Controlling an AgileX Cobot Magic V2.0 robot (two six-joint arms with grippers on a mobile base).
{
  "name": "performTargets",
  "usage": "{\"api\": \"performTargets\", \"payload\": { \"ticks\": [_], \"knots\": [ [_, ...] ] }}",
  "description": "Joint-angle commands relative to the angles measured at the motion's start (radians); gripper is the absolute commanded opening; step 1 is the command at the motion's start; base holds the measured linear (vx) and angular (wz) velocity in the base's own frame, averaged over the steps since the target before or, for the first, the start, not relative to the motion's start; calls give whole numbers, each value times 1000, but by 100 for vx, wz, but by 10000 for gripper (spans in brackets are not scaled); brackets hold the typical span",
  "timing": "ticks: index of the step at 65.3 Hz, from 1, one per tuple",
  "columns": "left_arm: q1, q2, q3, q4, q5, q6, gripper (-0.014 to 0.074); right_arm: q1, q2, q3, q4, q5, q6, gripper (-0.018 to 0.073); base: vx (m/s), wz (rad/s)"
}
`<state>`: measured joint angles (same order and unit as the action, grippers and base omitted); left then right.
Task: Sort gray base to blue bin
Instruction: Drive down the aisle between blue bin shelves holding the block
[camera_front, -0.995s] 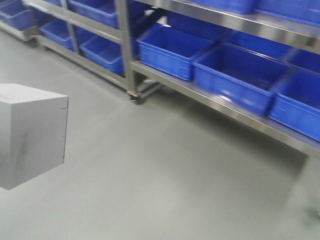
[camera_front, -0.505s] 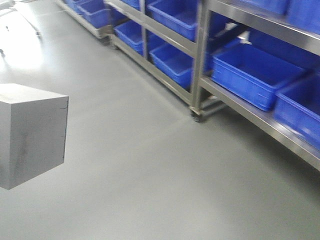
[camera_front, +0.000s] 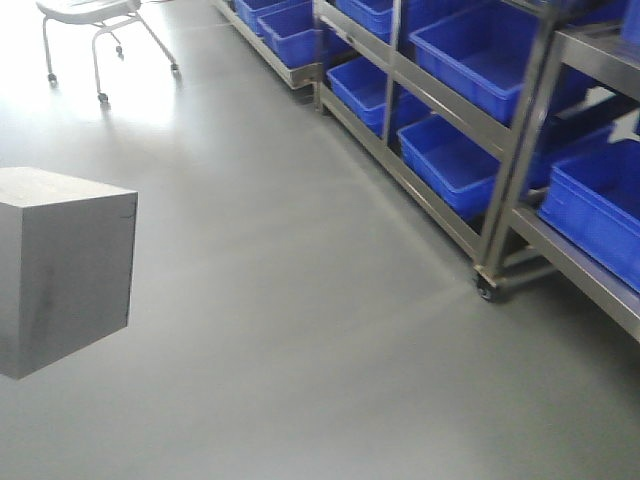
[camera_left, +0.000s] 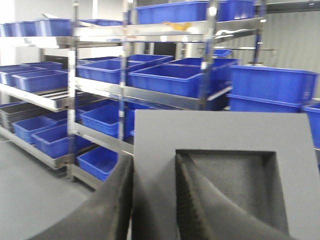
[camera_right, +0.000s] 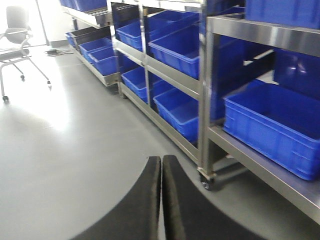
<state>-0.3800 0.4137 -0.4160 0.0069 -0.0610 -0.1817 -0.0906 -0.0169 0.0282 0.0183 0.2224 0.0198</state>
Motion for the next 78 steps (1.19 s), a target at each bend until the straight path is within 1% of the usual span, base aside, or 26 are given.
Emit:
{"api": "performTargets", "payload": {
  "ticks": [1, 52, 78],
  "knots": [
    [-5, 1, -30, -7, -105, -6, -6, 0, -2, 2, -7, -75, -8, -5, 41, 35],
    [-5, 1, -30, -7, -105, -6, -6, 0, -2, 2, -7, -75, -8, -5, 43, 36],
    [-5, 1, -30, -7, -105, -6, -6, 0, -2, 2, -7, -75, -8, -5, 46, 22]
  ]
}}
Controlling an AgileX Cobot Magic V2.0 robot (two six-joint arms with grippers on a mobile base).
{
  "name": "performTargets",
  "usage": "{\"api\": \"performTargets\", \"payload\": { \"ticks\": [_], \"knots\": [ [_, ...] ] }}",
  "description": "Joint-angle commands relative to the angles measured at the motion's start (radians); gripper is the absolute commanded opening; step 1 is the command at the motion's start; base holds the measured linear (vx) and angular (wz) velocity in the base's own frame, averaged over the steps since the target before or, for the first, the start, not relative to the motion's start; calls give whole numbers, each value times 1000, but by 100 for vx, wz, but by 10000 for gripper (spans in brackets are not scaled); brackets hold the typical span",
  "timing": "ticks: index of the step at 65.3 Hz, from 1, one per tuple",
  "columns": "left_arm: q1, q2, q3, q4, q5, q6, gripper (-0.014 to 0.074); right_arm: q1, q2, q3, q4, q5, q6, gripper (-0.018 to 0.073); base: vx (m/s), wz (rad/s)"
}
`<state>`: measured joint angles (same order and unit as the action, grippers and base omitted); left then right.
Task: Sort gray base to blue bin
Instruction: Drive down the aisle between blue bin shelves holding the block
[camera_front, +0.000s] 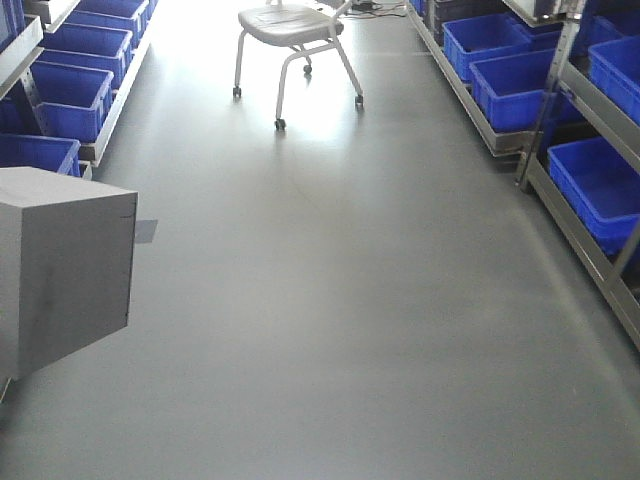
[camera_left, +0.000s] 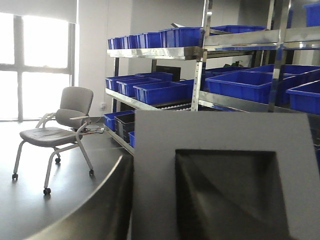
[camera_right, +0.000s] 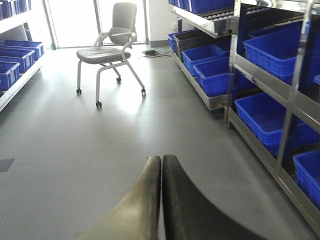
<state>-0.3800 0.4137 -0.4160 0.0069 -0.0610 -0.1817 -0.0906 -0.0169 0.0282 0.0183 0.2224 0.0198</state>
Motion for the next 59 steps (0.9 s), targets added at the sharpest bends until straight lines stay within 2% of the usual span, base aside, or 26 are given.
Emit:
{"api": "performTargets", "payload": {
  "ticks": [1, 59],
  "knots": [
    [-5, 1, -30, -7, -105, -6, -6, 0, -2, 2, -7, -75, -8, -5, 46, 14],
    [-5, 1, -30, -7, -105, -6, -6, 0, -2, 2, -7, -75, -8, -5, 46, 9]
  ]
}}
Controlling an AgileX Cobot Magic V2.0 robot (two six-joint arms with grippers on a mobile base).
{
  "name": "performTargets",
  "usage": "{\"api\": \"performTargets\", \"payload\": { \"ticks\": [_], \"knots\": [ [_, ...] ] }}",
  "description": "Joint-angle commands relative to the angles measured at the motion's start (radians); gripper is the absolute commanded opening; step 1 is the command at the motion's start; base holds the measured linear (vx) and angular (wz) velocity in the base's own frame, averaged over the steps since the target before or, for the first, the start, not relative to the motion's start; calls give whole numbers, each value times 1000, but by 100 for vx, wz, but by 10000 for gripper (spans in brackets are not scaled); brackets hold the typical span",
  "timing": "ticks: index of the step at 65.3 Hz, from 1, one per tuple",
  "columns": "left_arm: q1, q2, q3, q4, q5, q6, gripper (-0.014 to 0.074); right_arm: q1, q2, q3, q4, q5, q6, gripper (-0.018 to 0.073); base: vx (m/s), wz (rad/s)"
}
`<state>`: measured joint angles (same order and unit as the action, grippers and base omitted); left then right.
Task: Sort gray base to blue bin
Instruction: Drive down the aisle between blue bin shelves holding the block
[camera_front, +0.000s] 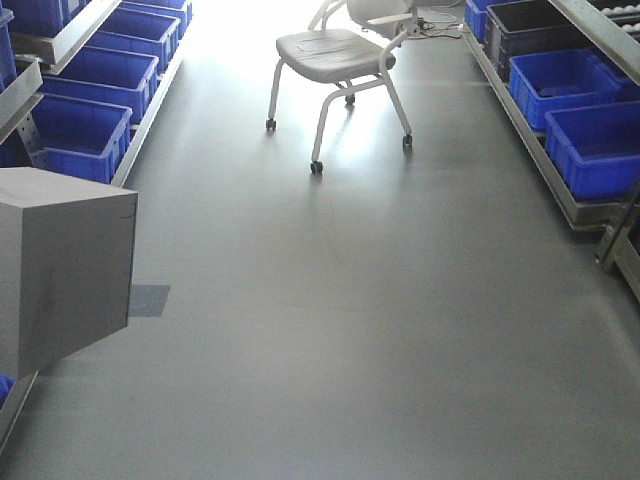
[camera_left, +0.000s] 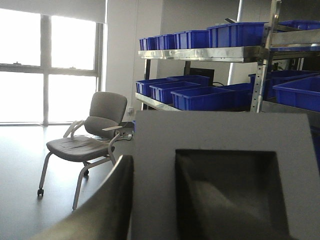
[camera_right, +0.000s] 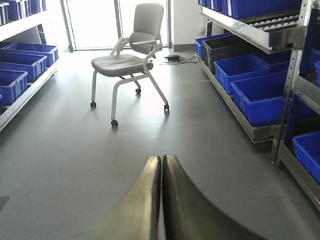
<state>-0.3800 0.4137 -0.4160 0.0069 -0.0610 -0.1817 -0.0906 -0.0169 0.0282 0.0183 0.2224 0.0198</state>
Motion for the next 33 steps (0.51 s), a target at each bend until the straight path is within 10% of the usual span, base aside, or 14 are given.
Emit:
{"api": "performTargets", "payload": {
  "ticks": [1, 33],
  "knots": [
    [-5, 1, -30, -7, -105, -6, -6, 0, -2, 2, -7, -75, -8, -5, 44, 9],
    [-5, 1, -30, -7, -105, -6, -6, 0, -2, 2, -7, -75, -8, -5, 43, 5]
  ]
}}
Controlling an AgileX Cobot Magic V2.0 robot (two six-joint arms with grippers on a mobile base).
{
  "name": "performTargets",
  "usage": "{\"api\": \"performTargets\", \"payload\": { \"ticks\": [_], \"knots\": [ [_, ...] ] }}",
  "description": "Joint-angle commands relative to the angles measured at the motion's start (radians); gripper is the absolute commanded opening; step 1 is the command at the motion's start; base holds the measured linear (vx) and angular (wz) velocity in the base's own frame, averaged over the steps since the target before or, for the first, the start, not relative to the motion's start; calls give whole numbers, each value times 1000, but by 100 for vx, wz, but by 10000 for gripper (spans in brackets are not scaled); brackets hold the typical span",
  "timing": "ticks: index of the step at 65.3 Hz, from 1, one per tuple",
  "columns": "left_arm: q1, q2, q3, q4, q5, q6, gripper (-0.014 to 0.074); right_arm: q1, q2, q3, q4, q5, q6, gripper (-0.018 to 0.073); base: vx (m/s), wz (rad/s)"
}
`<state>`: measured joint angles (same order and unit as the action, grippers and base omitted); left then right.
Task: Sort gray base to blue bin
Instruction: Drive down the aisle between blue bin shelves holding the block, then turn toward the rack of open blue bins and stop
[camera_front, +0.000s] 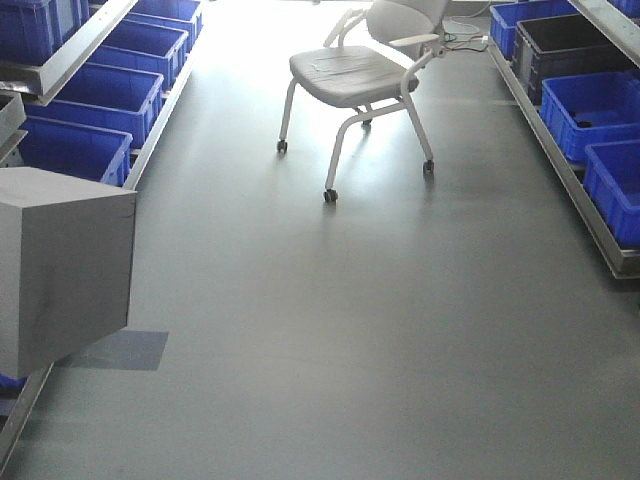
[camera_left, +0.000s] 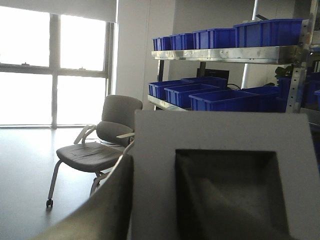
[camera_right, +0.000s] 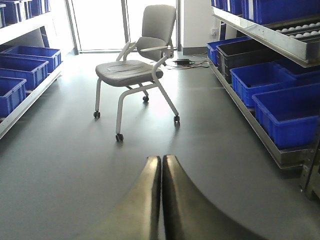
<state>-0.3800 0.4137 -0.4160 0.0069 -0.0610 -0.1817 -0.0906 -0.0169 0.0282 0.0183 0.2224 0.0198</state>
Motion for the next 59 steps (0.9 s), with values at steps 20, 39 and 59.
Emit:
{"api": "performTargets", "payload": {
  "ticks": [20, 39, 59],
  "knots": [
    [-5, 1, -30, -7, -105, -6, -6, 0, -2, 2, -7, -75, -8, -5, 35, 12],
    [-5, 1, -30, -7, -105, -6, -6, 0, -2, 2, -7, -75, -8, -5, 26, 45],
    [-5, 1, -30, -7, -105, -6, -6, 0, -2, 2, -7, -75, -8, -5, 21, 83]
  ]
}}
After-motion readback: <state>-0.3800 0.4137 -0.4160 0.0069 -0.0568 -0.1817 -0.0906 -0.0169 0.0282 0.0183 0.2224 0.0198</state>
